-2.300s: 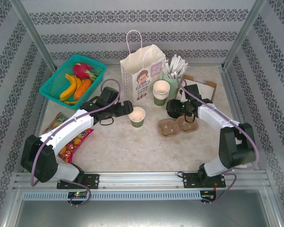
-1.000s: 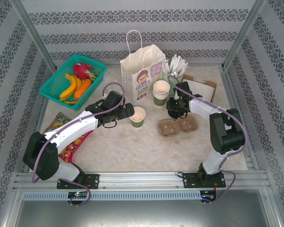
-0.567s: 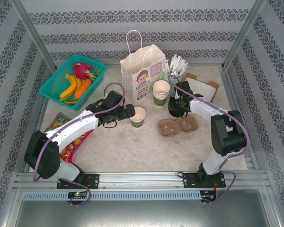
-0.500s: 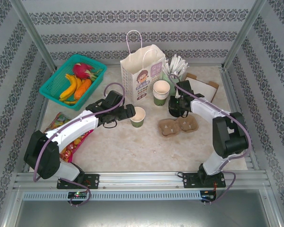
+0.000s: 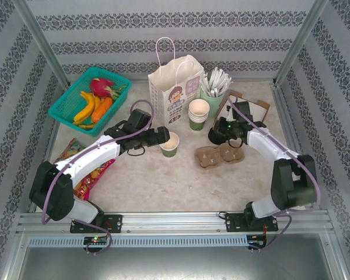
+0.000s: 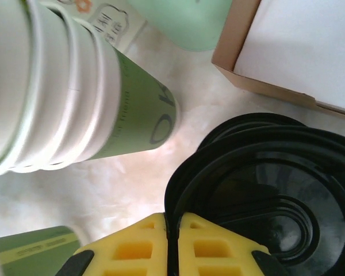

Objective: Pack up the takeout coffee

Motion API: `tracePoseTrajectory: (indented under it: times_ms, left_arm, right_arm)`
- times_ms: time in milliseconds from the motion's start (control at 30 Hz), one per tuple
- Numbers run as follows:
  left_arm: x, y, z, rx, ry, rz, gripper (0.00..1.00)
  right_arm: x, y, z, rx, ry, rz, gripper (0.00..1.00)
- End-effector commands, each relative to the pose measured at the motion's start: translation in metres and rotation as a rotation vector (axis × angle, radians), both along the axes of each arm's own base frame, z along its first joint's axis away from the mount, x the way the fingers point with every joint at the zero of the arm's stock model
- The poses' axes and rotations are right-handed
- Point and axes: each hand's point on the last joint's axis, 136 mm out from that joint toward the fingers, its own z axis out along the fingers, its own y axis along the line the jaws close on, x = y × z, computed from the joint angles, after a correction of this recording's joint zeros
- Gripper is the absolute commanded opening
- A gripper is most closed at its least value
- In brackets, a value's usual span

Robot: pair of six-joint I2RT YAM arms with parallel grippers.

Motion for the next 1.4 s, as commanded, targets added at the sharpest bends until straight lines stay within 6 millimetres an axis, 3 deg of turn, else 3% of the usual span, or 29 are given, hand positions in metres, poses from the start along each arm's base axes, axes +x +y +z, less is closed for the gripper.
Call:
tracePoseTrajectory:
  times_ms: [0,167,267,467,667,867,1033,1167,1367]
  left_arm:
    - [0.014,0.005,0.036,-0.049,-0.103,-0.063,0.99]
    - [0.024,0.003,0.064,-0.190,-0.176,-0.098,0.99]
    - [0.022,-0.017,0.088,-0.275,-0.235,-0.219,1.00]
    - [0.019,-0.036,0.135,-0.403,-0.349,-0.323,0.99]
    - [0.011,-0.049,0.175,-0.532,-0.410,-0.418,0.93]
    - [0.006,-0.047,0.193,-0.456,-0.434,-0.493,0.96]
    - [0.007,-0.043,0.198,-0.349,-0.415,-0.530,0.97]
    - [0.010,-0.043,0.196,-0.289,-0.386,-0.572,0.93]
    - [0.013,-0.040,0.190,-0.203,-0.381,-0.608,0.91]
  right_arm:
    - [-0.008,0.012,0.040,0.225,-0.018,-0.024,0.10]
    - [-0.021,0.021,0.086,0.307,-0.104,0.021,0.10]
    - [-0.024,0.030,0.116,0.338,-0.210,0.088,0.09]
    - [-0.034,0.066,0.163,0.357,-0.411,0.275,0.08]
    - [-0.049,0.104,0.203,0.372,-0.597,0.470,0.07]
    - [-0.069,0.135,0.214,0.195,-0.803,0.707,0.06]
    - [-0.087,0.157,0.204,-0.181,-1.017,0.908,0.05]
    - [-0.086,0.167,0.200,-0.339,-1.070,0.980,0.05]
    - [-0.082,0.179,0.203,-0.402,-1.103,1.012,0.05]
